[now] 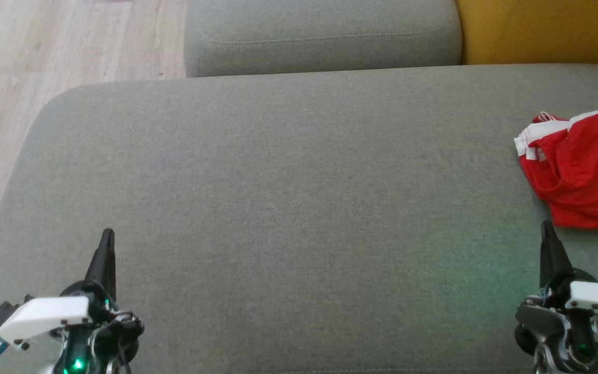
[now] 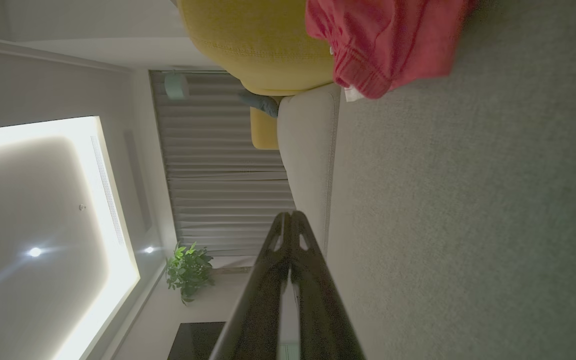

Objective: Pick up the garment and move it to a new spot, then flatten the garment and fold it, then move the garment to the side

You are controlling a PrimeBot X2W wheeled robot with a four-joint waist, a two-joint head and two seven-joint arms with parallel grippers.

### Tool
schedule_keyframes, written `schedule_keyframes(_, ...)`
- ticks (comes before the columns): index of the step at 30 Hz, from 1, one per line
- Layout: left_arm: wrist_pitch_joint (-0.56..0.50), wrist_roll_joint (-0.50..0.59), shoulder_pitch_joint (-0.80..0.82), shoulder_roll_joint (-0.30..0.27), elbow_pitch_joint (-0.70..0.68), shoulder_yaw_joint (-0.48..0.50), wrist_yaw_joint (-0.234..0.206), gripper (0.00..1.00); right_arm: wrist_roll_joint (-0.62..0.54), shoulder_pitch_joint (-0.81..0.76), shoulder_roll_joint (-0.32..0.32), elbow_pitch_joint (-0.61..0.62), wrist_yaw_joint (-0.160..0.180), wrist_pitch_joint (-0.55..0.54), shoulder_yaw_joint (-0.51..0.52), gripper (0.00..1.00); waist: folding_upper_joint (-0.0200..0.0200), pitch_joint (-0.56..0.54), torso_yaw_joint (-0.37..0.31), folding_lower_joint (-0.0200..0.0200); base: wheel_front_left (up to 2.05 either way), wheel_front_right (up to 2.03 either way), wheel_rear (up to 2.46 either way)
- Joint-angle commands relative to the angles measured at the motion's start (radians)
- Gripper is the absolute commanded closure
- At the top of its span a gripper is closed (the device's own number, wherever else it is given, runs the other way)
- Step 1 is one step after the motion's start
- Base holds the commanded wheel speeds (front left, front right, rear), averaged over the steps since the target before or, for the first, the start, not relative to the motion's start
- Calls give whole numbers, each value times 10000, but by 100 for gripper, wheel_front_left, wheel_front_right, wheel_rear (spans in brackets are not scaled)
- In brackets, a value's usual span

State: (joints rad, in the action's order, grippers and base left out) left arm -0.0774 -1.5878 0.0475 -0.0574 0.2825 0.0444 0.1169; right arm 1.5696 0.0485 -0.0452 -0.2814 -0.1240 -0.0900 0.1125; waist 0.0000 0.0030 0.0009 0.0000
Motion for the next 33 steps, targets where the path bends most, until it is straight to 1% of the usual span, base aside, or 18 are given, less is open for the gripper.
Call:
schedule_keyframes(1, -94, -251, 563, -123, -379, 377, 108, 100, 305, 566, -144, 372, -66, -99, -131, 100, 0, 0, -4, 0, 0, 0, 0)
schedule_keyframes(3, -146, -428, 583, -121, -383, 429, 138, 100, 492, 583, -143, 373, -67, -133, -110, 100, 0, 1, -9, 0, 0, 0, 0)
schedule_keyframes(33, -216, -355, 590, -59, -380, 516, 138, 100, 453, 587, -111, 370, -67, -170, -63, 100, 0, 1, -9, 0, 0, 0, 0)
